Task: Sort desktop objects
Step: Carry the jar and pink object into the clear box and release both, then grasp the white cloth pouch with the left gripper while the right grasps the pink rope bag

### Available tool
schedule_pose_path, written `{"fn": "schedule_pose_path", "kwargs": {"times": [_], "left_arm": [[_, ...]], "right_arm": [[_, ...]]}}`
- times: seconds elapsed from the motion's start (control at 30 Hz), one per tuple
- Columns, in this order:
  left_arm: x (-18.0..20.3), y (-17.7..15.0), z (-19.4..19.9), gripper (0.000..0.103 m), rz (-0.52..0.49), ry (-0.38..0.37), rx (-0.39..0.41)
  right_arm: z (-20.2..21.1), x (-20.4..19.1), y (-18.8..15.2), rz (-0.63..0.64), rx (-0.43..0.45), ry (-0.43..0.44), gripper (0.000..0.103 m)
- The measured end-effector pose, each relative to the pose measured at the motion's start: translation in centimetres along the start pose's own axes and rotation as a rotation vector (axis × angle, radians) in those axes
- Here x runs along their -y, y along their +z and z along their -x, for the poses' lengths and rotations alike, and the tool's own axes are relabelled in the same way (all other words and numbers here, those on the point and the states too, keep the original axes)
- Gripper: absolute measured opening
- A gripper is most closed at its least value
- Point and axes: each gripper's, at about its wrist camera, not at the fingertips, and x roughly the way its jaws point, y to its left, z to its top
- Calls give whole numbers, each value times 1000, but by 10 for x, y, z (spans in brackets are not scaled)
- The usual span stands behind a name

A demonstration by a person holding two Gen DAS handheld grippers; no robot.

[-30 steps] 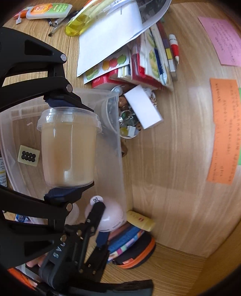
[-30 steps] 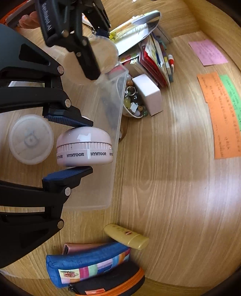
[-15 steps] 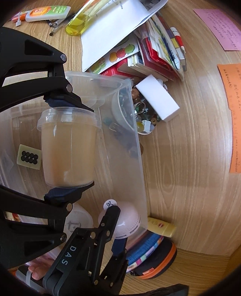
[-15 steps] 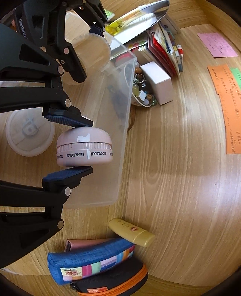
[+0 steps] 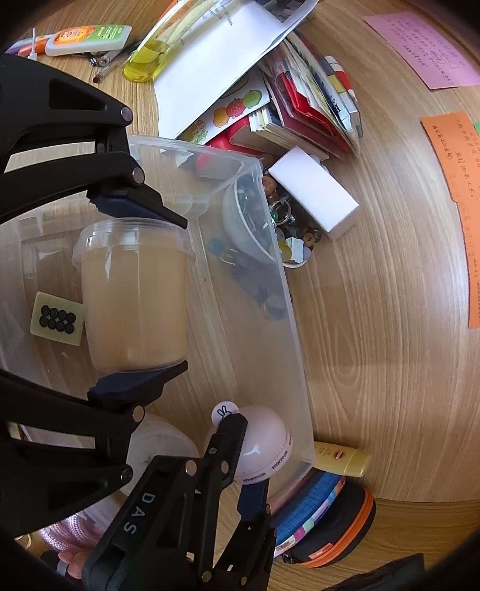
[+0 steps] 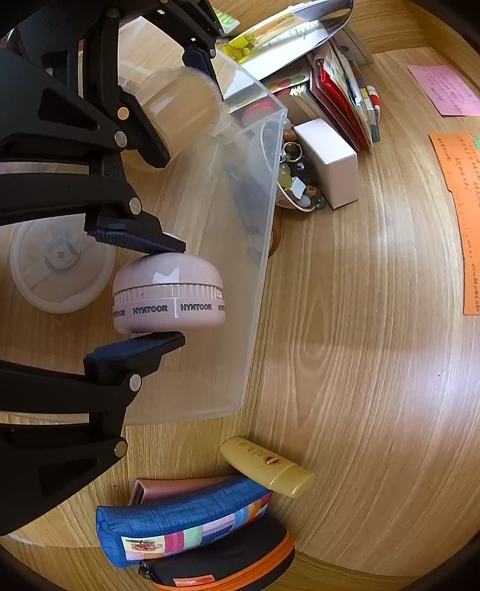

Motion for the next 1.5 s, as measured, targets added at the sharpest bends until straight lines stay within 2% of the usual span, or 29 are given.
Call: {"fn": "schedule_pose_path", "kwargs": {"times": [0.13, 0.3, 0.53, 0.73, 0.83, 1.03, 1.1, 1.17, 1.27, 1.5], "left_arm": [[0, -1, 0, 68, 2, 2, 0], [-1, -1, -2, 78, 20, -22, -12], [5, -1, 12, 81, -5, 8, 43], [3, 1, 35, 90, 0, 13, 120], [0, 3, 44, 92, 16, 19, 153], [-19, 0, 70, 94, 72, 24, 206], [-25, -3, 81, 96, 87, 26, 225], [-29, -8, 92, 97, 92, 30, 244], [-32, -19, 104, 98, 86, 20, 248], [-28, -50, 115, 98, 65, -21, 191]], "right_arm": [[1, 0, 1, -3, 6, -9, 39], [3, -2, 2, 3, 13, -22, 43], [12, 0, 3, -12, 51, -18, 49], [36, 0, 7, 2, 165, -48, 67], [51, 3, 9, 8, 222, -43, 81], [87, -2, 8, 28, 300, -76, 86], [96, -5, 3, 35, 315, -90, 96], [108, -10, -5, 54, 343, -120, 101], [123, -14, -17, 77, 364, -147, 101], [146, -5, -42, 40, 332, -107, 102]]}}
